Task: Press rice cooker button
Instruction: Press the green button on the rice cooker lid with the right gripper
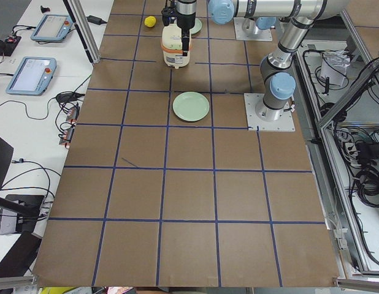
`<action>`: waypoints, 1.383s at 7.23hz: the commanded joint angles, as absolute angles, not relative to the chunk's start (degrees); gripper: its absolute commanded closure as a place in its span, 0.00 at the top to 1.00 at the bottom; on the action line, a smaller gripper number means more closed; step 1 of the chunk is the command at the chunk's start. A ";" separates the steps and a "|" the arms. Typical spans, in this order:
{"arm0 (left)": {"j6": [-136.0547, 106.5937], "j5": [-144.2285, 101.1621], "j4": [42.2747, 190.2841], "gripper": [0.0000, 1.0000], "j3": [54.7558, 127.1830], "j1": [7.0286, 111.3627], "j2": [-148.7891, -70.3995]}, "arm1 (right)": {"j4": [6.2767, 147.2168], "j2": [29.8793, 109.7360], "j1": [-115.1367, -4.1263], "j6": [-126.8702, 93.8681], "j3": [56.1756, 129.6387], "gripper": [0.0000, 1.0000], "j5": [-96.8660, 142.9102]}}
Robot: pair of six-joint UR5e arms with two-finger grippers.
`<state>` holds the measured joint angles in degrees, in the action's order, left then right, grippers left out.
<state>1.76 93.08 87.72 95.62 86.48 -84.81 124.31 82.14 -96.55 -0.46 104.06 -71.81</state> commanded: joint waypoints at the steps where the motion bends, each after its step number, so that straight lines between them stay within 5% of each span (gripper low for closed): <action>1: 1.76 93.08 87.71 1.00 95.62 86.48 -84.81 | 125.07 82.18 -96.59 -0.44 104.94 0.10 -71.81; 10: 1.76 93.08 87.72 1.00 95.62 86.48 -84.81 | 127.61 82.09 -96.15 0.44 106.69 0.10 -71.89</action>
